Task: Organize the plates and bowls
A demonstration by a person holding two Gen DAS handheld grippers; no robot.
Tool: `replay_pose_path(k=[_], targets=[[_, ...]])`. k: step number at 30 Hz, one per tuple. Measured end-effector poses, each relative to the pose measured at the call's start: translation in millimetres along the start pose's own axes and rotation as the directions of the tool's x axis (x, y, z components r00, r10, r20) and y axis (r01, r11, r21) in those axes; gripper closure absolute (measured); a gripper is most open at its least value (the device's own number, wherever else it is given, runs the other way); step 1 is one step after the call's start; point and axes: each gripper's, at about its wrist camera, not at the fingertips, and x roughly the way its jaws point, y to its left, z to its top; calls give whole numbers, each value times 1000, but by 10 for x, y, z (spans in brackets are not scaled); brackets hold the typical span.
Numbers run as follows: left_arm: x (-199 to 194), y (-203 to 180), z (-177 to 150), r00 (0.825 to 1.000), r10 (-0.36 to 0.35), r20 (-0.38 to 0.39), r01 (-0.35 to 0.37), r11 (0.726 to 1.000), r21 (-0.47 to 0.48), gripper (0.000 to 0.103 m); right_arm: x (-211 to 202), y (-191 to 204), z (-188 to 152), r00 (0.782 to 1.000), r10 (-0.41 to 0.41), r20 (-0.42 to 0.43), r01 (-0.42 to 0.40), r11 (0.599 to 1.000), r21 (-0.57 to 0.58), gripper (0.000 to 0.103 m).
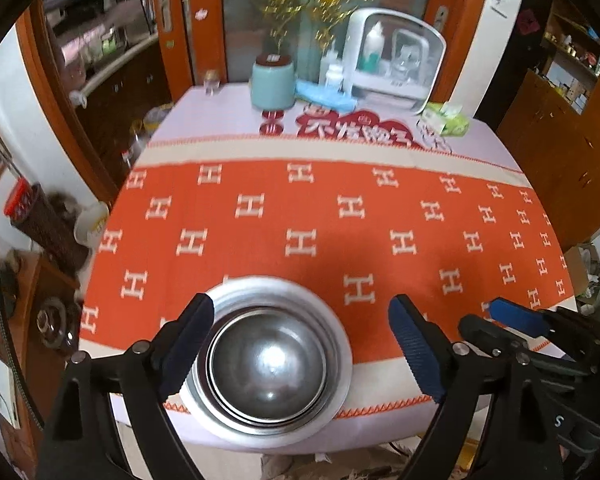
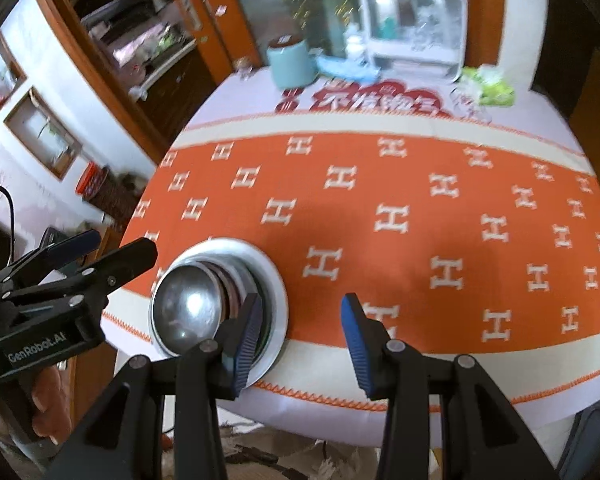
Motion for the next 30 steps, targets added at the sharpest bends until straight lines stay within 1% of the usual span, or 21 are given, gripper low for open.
replay_pose_path(k=[4,6,8,12,13,15,20,30], targets=[[-141,-212,62,999,8,45,-9,1000,16,12,-280,-65,-20,994,-50,96,51,999,-8,61],[-226,-313,78,998,1,64,-2,1000,9,10,-413,-97,-24,988,-72,136,74,997,-10,61],[-308,-409,74,996,11,88,-11,1000,5,7,-529,-142,-24,982,-84,171,86,996,-8,61],[-412,-560,23,993,33,116,-34,999,5,7,-713,-243,-30,970,-101,220,101,995,9,48],[-433,-590,9,993,32,118,-32,999,1,7,-747,-274,-42,968,-107,229,106,994,14,47],[-456,-636,-5,992,37,123,-36,999,-8,7,-796,-333,-59,966,-106,236,104,994,23,45],[-524,-731,-48,988,61,143,-57,998,-29,7,-890,-442,-122,964,-99,247,94,995,29,44],[-530,-947,-120,985,89,145,-87,996,-24,6,-943,-585,-202,965,-92,247,92,996,13,44]])
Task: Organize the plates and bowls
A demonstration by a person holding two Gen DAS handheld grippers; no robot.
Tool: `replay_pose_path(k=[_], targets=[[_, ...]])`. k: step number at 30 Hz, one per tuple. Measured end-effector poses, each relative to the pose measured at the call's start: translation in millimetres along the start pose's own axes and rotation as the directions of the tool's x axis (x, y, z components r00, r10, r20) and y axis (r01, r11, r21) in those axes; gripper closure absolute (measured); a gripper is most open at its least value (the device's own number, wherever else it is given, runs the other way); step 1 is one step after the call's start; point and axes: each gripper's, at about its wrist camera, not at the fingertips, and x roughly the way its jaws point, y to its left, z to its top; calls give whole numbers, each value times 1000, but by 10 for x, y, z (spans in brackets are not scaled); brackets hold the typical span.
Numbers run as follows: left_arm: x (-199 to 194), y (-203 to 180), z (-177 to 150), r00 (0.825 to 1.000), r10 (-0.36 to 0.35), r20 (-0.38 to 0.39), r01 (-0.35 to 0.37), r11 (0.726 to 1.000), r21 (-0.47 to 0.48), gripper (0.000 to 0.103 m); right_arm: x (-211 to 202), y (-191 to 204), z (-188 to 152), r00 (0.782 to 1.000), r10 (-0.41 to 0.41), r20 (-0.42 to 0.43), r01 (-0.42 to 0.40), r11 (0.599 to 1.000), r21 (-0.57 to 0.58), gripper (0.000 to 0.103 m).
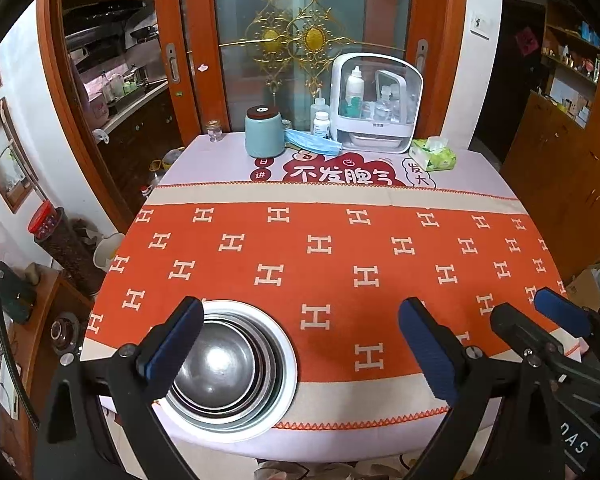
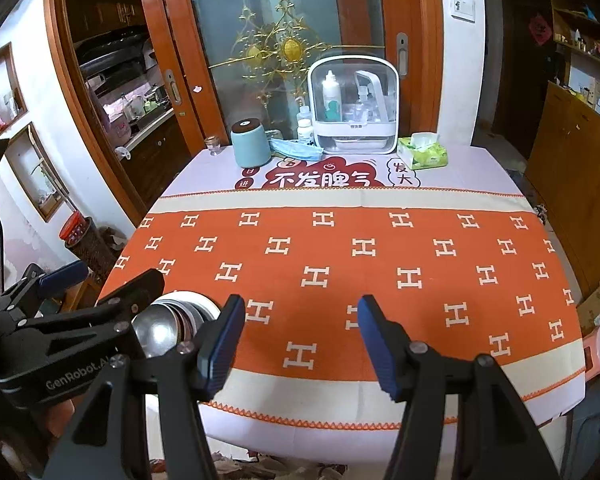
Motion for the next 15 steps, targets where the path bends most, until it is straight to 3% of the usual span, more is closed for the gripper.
replay_pose_path(k=[15], targets=[[-31,-82,-24,1000,3,5,-3,1000,5,5,-92,-164,-8,1000,0,19,0,1000,-9,44]])
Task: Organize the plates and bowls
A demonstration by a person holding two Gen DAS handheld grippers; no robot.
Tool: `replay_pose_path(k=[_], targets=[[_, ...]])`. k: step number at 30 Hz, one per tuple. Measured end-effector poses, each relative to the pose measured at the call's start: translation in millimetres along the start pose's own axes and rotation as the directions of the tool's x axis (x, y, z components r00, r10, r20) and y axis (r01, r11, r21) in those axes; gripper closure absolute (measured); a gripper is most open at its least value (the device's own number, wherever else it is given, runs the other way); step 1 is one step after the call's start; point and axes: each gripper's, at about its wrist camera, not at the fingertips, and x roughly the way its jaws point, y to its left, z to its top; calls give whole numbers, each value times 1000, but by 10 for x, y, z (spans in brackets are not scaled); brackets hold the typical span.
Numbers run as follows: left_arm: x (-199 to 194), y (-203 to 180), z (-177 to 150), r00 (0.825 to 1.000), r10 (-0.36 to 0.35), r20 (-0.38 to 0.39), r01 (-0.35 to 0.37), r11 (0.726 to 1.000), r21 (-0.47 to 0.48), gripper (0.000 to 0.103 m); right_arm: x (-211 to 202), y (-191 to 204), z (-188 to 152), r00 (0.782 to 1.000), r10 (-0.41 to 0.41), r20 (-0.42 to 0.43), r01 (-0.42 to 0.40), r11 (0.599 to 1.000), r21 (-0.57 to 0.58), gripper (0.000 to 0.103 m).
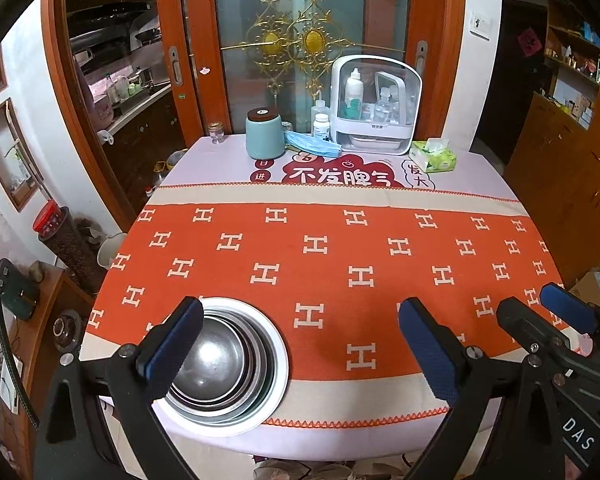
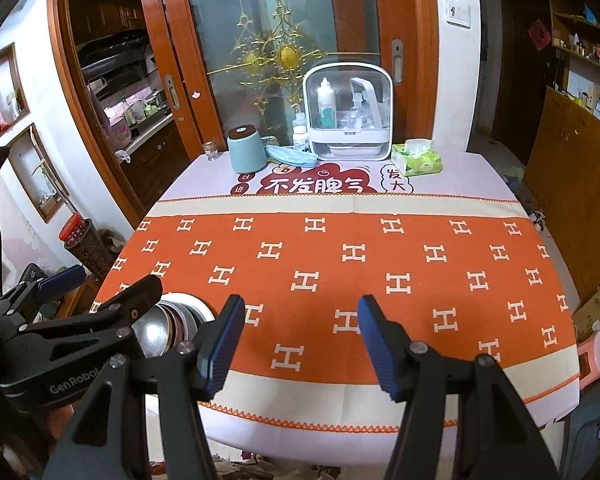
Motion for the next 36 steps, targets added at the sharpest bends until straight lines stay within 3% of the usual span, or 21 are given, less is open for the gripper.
replay_pose_path(k=[36], targets=[[-64,-144,-74,1000,4,-8,-4,1000,0,5,-45,-51,-7,1000,3,7,-3,1000,2,44]])
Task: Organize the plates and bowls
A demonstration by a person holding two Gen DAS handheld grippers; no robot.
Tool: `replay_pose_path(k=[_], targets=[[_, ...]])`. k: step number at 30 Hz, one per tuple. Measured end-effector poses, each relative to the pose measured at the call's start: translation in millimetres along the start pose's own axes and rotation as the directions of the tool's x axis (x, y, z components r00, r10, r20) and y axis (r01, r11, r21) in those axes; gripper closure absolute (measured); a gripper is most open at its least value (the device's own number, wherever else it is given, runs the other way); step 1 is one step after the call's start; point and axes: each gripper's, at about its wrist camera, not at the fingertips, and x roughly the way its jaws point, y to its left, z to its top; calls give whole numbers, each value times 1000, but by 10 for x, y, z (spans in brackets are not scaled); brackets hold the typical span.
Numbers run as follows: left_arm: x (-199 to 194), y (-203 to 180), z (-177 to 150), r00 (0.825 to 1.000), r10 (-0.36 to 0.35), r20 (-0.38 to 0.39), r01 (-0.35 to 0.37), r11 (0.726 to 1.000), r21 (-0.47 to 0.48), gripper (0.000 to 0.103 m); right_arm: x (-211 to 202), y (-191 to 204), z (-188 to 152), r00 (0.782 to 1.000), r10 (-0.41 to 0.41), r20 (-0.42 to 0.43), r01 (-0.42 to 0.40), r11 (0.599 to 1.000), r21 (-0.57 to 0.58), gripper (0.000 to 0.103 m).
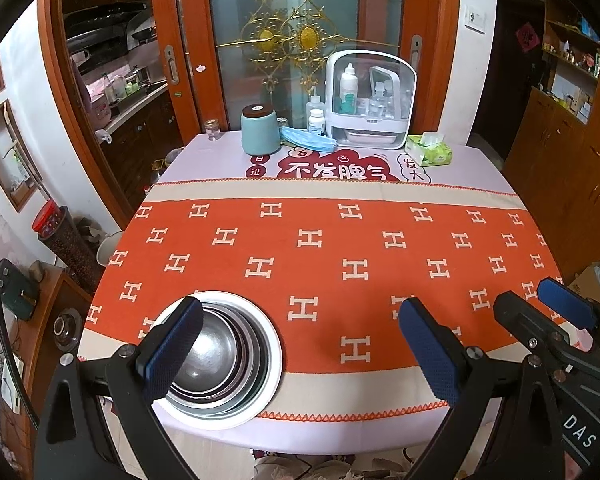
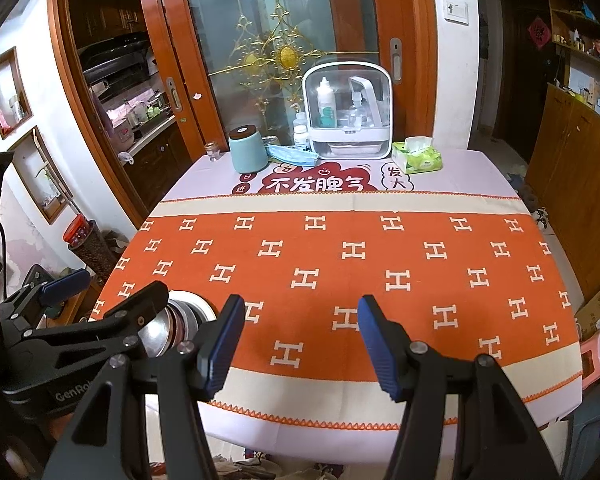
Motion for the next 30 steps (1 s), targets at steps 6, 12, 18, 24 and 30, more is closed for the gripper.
replay_pose_path(k=[6,12,18,24,30], targets=[[-2,19,-11,1000,3,-1,-3,1000,2,5,-1,-6,2,1000,1,-2,-1,1000,3,44],[8,131,-62,1000,4,-10,-4,1000,-10,5,-21,86,-32,1000,2,-2,-2,1000,-8,44],[11,158,-59,1000,6,-9,-7,1000,-9,5,-23,134,-57,1000,4,-5,-4,1000,-8,44],[10,161,-57,1000,4,-12,-4,1000,-10,5,-26,167,-75,1000,4,-7,-4,1000,-8,44],[5,210,-88,1000,12,-15,-13,1000,-14,5,-8,201,-115,1000,10,-12,-10,1000,-10,44]])
